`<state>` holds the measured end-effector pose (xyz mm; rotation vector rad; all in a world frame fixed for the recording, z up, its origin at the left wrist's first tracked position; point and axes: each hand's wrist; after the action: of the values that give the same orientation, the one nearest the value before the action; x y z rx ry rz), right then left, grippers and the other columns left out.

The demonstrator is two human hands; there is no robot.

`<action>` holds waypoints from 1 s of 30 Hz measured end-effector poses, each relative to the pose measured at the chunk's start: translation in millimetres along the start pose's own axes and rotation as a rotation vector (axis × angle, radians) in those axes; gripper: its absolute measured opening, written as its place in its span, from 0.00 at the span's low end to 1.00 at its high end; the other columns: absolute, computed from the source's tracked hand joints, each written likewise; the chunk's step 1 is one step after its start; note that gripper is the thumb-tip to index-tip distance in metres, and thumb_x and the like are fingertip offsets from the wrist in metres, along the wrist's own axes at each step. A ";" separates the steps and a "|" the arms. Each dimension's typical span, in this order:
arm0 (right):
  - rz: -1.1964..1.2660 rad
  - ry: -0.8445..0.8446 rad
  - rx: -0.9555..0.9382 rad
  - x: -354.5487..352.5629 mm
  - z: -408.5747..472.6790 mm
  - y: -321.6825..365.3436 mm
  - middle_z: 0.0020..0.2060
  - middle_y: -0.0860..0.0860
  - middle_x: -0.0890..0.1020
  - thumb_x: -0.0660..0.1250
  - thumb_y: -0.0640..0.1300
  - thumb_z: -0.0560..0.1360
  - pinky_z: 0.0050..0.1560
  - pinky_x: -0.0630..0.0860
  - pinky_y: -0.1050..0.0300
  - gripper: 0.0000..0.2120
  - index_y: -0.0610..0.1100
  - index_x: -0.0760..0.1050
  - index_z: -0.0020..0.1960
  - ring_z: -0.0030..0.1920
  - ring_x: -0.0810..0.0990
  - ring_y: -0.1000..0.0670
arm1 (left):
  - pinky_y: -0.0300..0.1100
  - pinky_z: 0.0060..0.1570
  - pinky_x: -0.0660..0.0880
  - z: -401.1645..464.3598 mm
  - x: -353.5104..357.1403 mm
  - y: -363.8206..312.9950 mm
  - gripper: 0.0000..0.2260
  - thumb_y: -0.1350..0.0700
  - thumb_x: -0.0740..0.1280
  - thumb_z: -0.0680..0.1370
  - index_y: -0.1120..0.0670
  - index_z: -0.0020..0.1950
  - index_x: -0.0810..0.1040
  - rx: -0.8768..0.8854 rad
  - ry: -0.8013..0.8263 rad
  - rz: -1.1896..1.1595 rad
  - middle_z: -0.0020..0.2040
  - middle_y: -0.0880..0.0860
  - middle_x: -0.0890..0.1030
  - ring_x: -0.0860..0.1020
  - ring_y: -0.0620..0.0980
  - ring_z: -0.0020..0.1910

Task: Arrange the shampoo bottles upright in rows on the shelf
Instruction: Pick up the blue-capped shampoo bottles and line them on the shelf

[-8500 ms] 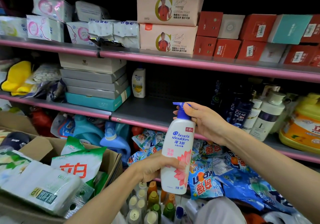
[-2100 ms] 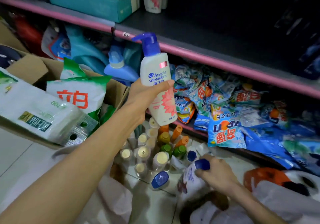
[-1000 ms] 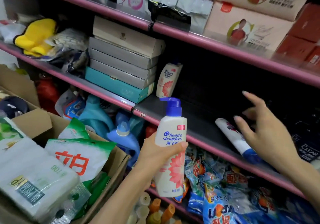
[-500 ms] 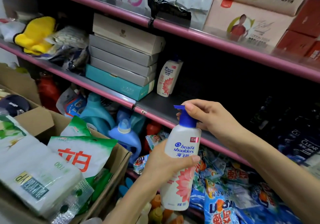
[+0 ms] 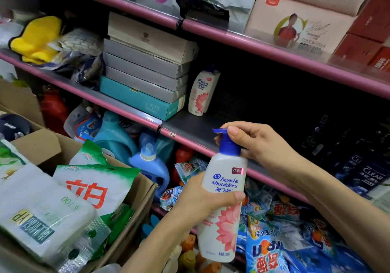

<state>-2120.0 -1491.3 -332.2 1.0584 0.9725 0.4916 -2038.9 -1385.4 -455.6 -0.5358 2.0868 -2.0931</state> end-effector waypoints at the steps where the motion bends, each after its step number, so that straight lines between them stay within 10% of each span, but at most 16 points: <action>1: -0.021 -0.016 -0.008 0.5 0.5 -0.5 0.47 0.47 0.85 0.64 0.53 0.71 0.56 0.80 0.51 0.13 0.48 0.81 0.49 0.53 0.83 0.45 | 0.51 0.51 0.80 -0.1 1.3 0.2 0.19 0.44 0.79 0.59 0.46 0.46 0.82 0.001 -0.005 -0.013 0.45 0.50 0.85 0.84 0.50 0.44; 14: -0.183 -0.210 -0.064 10.0 2.2 -10.6 0.42 0.54 0.86 0.67 0.56 0.75 0.53 0.80 0.44 0.07 0.56 0.82 0.46 0.45 0.84 0.52 | 0.47 0.46 0.81 2.5 6.9 0.6 0.20 0.42 0.77 0.57 0.47 0.45 0.81 0.064 -0.115 0.024 0.41 0.47 0.85 0.84 0.46 0.40; 24: -0.042 -0.001 0.036 -1.3 3.5 -16.8 0.44 0.50 0.84 0.71 0.50 0.72 0.43 0.81 0.58 0.10 0.58 0.77 0.53 0.44 0.85 0.51 | 0.41 0.43 0.80 7.7 0.5 -1.5 0.18 0.43 0.78 0.59 0.44 0.46 0.81 0.024 -0.042 -0.020 0.44 0.48 0.85 0.84 0.47 0.42; 30: 0.019 -0.136 0.051 -19.6 53.6 -17.8 0.40 0.48 0.83 0.70 0.41 0.74 0.40 0.79 0.57 0.08 0.51 0.76 0.51 0.38 0.82 0.54 | 0.32 0.38 0.71 32.0 9.4 -9.6 0.32 0.33 0.72 0.55 0.36 0.53 0.62 0.071 -0.465 0.324 0.48 0.37 0.77 0.77 0.35 0.45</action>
<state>-2086.0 -1540.5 -331.6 1.1335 0.8592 0.4067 -2035.2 -1418.4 -445.4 -0.5644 1.6986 -1.6623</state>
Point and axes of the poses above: each hand's wrist, its own z-axis towards the middle knuckle, its own x-axis out of the palm, y = z × x
